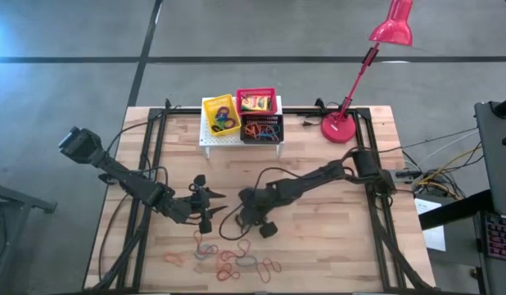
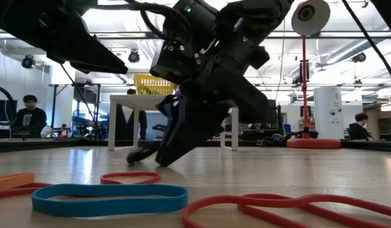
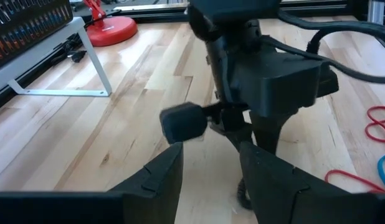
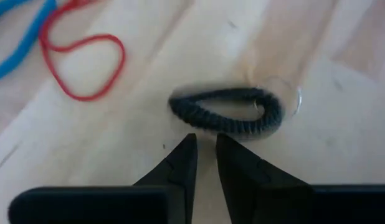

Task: Pick & Place Office Desk Supplies
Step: Put the black spring keychain into the yellow bin on the shelf

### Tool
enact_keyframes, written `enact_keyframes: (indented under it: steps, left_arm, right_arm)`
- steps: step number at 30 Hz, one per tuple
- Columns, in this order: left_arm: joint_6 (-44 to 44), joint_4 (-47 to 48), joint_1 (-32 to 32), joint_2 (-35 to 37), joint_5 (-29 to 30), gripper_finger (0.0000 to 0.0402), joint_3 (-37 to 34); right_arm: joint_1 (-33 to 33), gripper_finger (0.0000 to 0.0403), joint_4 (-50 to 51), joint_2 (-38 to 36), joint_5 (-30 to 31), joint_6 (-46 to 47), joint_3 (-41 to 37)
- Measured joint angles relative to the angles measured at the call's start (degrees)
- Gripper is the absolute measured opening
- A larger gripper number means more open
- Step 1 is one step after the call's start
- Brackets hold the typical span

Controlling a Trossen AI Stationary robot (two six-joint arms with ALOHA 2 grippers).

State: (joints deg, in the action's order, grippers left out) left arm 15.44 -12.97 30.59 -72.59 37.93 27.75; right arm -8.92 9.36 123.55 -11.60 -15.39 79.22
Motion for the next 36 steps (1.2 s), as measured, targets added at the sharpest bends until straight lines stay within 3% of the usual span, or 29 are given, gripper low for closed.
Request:
enact_keyframes:
  steps: [5, 12, 19, 24, 28, 31, 36]
  left_arm:
    - [0.02, 0.06, 0.00, 0.01, 0.00, 0.0163, -0.02]
    - [0.02, -0.05, 0.00, -0.01, 0.00, 0.0163, -0.04]
    - [0.04, -0.07, -0.05, 0.00, 0.00, 0.0163, -0.07]
    - [0.66, -0.04, -0.42, -0.01, 0.00, 0.0163, -0.07]
    - [1.81, 0.21, -1.00, 0.00, 0.02, 0.0163, -0.07]
    - [3.02, 0.58, -1.60, -0.01, 0.02, 0.0163, -0.09]
    - [4.53, 1.28, -2.35, -0.01, 0.15, 0.0163, -0.13]
  right_arm:
    - [0.13, 0.0028, 7.31, -2.61, 7.22, 3.38, -0.07]
    - [0.01, 0.0015, 8.27, -4.35, 7.17, 5.98, -0.20]
    - [0.05, 0.0056, 1.19, -3.62, 2.77, 4.30, -0.79]
    - [0.07, 0.0103, -4.25, -2.02, 1.57, -1.19, -0.80]
    - [0.57, 0.0130, -7.20, 0.51, -2.83, -4.87, -0.85]
    - [1.63, 0.0143, -7.45, 0.98, -6.54, -5.21, -0.81]
    - [2.68, 0.0137, -5.44, 1.07, -6.52, -7.59, -0.74]
